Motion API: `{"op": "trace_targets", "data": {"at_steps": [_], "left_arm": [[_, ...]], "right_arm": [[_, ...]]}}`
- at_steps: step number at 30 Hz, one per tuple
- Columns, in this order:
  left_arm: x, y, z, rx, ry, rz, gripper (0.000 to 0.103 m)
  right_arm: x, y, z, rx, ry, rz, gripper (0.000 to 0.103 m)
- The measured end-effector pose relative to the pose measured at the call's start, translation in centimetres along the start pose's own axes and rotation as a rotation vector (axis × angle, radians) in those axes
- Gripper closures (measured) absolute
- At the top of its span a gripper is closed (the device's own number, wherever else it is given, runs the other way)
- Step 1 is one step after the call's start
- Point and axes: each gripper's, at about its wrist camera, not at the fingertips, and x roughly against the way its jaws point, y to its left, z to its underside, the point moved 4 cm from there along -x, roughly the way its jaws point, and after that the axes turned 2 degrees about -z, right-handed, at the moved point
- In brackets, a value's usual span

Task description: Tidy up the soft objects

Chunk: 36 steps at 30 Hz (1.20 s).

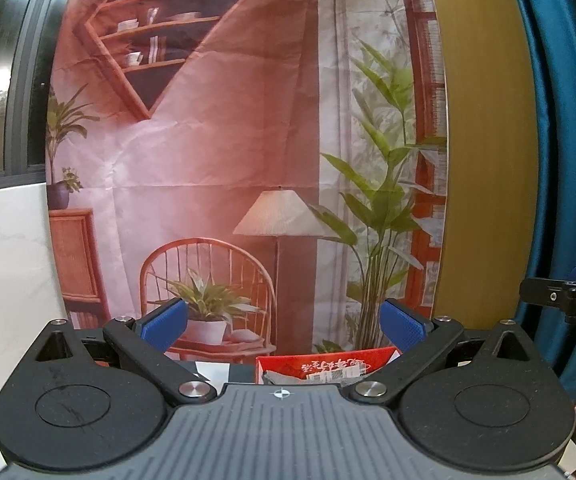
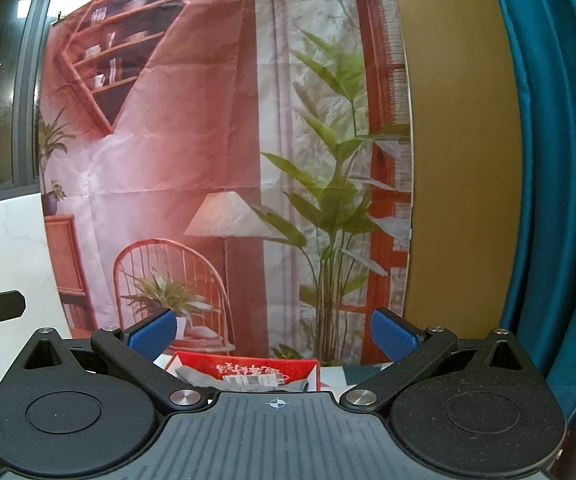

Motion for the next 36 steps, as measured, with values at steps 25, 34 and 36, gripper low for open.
{"op": "trace_targets", "data": {"at_steps": [25, 34, 36], "left_arm": [[-0.2, 0.4, 0.5, 0.01, 0.016, -0.017, 0.0], [-0.4, 0.6, 0.8, 0.017, 0.024, -0.02, 0.0], [-0.4, 0.6, 0.9, 0.018, 0.026, -0.019, 0.0]], "right_arm": [[-0.8, -0.3, 0.5, 0.002, 0.018, 0.015, 0.0], [-1.2, -0.5, 0.5, 0.005, 0.025, 0.015, 0.0], [-1.3, -0.6, 0.6, 0.007, 0.027, 0.016, 0.0]]}}
